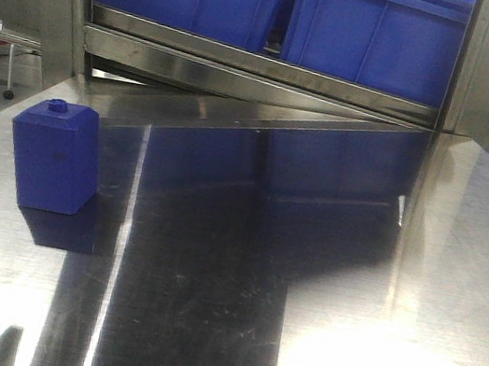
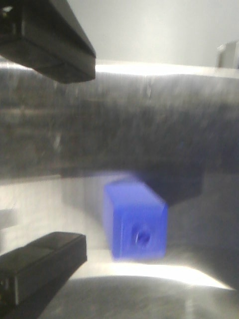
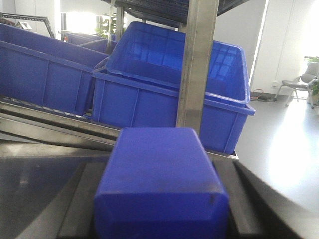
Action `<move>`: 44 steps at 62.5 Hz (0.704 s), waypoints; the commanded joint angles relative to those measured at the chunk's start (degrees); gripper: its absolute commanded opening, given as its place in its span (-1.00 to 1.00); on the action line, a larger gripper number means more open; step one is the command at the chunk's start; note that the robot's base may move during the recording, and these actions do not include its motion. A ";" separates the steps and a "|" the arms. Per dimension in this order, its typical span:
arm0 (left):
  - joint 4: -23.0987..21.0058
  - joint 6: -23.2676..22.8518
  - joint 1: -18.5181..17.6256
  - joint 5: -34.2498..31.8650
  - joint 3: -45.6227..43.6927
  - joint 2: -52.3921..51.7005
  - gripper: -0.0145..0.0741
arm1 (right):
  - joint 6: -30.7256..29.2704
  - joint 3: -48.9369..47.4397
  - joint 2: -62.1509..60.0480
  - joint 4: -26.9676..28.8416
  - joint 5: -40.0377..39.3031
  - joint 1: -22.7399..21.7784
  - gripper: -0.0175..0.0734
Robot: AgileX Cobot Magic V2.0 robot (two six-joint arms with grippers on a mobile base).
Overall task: Pick and sort blue part to right shelf
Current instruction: 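Lower the left gripper over the other blue part and close on it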
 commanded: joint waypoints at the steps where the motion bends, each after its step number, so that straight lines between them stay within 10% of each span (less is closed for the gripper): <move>1: -0.98 -0.02 -2.04 3.17 -6.80 3.18 0.86 | -0.45 -1.78 0.40 -0.49 -5.18 -0.41 0.17; 44: -2.12 -4.56 -5.35 26.49 -36.04 29.90 0.85 | -0.45 -1.78 0.40 -0.49 -5.18 -0.41 0.17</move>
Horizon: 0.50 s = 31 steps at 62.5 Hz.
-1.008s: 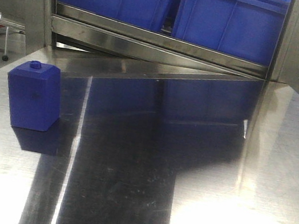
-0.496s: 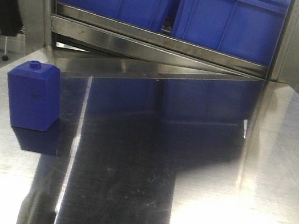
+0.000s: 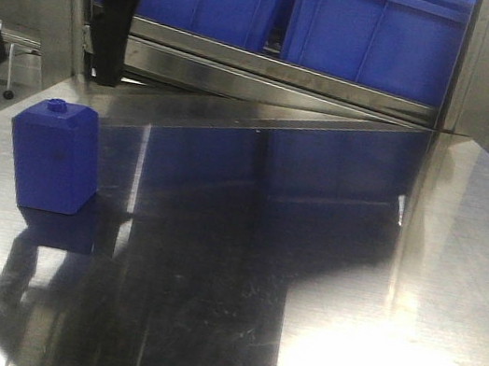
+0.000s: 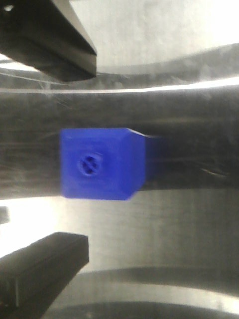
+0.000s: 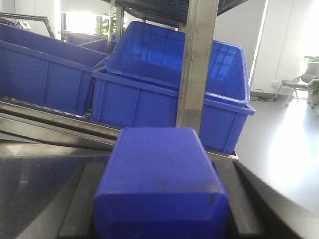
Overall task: Pick and sort blue part to right shelf
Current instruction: 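Lower the left gripper over the other blue part and close on it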
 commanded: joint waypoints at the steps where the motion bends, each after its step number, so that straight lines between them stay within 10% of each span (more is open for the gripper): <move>1: 0.00 -1.35 -0.42 2.33 -2.82 -0.40 0.85 | -0.45 -1.78 0.40 -0.49 -5.18 -0.41 0.17; 31: -0.48 -1.71 -0.55 0.98 1.10 1.82 0.84 | -0.45 -1.78 0.40 -0.49 -5.18 -0.41 0.17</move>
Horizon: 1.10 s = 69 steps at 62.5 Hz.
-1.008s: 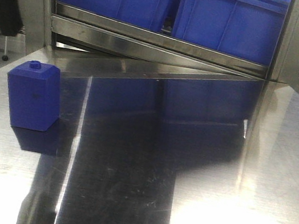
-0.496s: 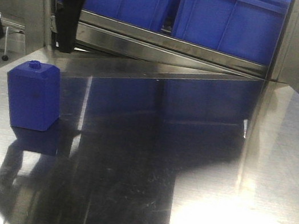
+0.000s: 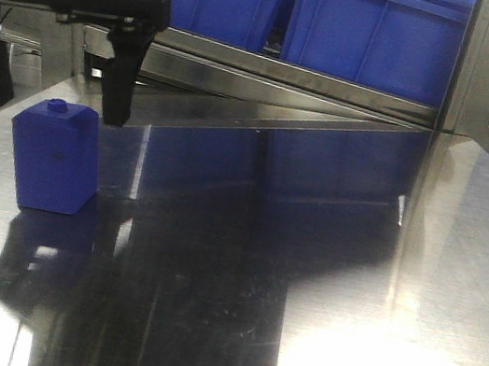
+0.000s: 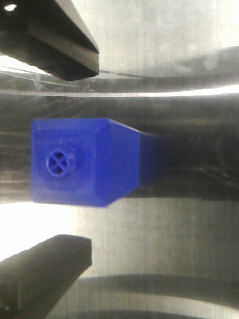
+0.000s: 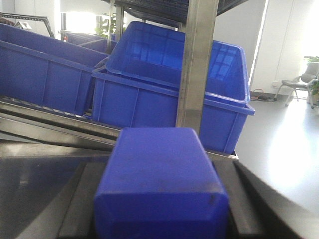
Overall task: Pick and sort blue part to right shelf
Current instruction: 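Lower the left gripper over the other blue part and close on it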
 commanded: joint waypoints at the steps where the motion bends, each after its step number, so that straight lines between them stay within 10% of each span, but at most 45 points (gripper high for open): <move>1: -0.30 -0.97 -0.45 0.39 0.57 -2.48 0.84 | -0.45 -1.78 0.40 -0.49 -5.18 -0.41 0.17; 69: -0.66 -1.09 -0.84 -4.73 2.18 0.46 0.53 | -0.45 -1.78 0.40 -0.49 -5.18 -0.41 0.17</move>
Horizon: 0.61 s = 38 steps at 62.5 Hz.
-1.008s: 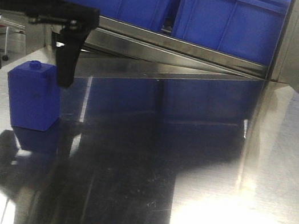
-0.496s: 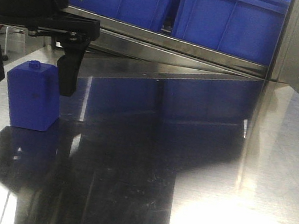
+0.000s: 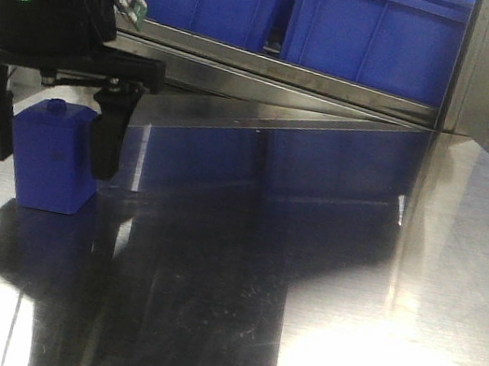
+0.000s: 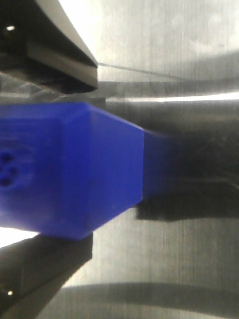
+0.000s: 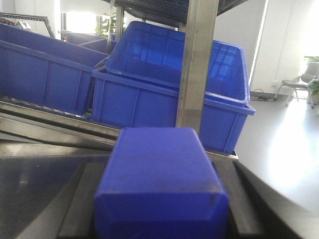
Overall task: Pick and sort blue part to right shelf
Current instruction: 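Lower the left gripper over the other blue part and close on it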
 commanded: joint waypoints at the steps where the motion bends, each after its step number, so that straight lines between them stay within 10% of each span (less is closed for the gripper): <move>1: -0.32 -0.61 -0.47 -0.30 -1.85 -2.63 0.52 | -0.42 -1.78 0.40 -0.49 -5.18 -0.41 0.17; 38: -0.32 -0.61 -0.47 0.80 -2.98 -2.63 0.22 | -0.42 -1.78 0.40 -0.49 -5.18 -0.41 0.17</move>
